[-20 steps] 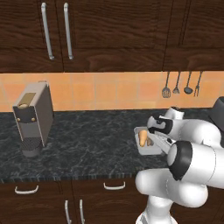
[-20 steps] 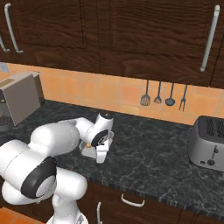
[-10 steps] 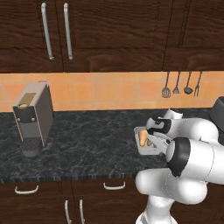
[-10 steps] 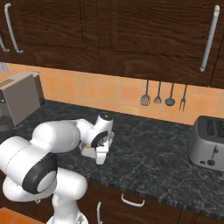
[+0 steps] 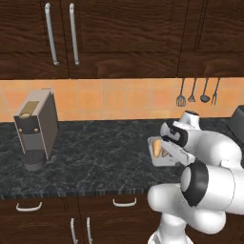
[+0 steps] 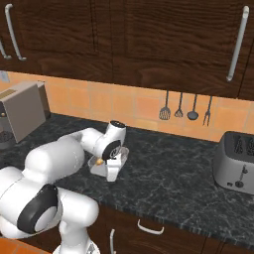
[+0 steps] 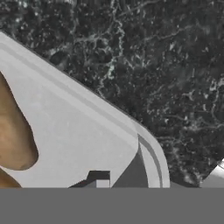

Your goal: Take the meat container that has the shrimp and place it on the second highest rack of the freezer. Then take the vegetable container that has the sweet potato and squash and place it on the highest rack of the freezer.

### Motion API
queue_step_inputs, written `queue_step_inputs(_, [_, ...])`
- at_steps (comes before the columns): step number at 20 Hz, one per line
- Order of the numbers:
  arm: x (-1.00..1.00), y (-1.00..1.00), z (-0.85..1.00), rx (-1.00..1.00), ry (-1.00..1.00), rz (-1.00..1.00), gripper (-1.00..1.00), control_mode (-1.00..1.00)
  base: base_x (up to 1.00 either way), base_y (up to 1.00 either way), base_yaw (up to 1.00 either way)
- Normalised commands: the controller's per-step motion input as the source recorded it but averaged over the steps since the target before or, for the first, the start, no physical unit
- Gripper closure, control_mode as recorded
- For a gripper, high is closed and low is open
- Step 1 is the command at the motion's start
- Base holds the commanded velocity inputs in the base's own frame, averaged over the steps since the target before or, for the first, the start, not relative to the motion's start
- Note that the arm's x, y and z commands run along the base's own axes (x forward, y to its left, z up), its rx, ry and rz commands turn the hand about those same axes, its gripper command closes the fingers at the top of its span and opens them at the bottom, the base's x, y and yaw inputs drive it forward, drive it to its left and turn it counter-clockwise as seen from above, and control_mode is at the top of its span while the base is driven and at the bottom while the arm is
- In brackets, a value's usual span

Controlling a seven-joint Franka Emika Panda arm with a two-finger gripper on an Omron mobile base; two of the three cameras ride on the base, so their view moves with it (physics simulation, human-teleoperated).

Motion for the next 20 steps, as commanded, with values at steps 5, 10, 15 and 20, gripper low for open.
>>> queue_step_inputs(5, [-1.0,0.36,0.66,-0.16,-0.36,0.04,1.0,-1.0,0.0,0.0,0.0])
queue_step_inputs(10, [-1.0,0.23,0.95,-0.11,-0.18,0.0,1.0,-1.0,0.0,0.0,0.0])
queue_step_inputs(15, [-1.0,0.03,0.81,-0.03,-0.01,0.0,1.0,-1.0,0.0,0.0,0.0])
queue_step_inputs(20, [-1.0,-0.07,0.44,0.05,0.07,0.0,1.0,-1.0,0.0,0.0,0.0])
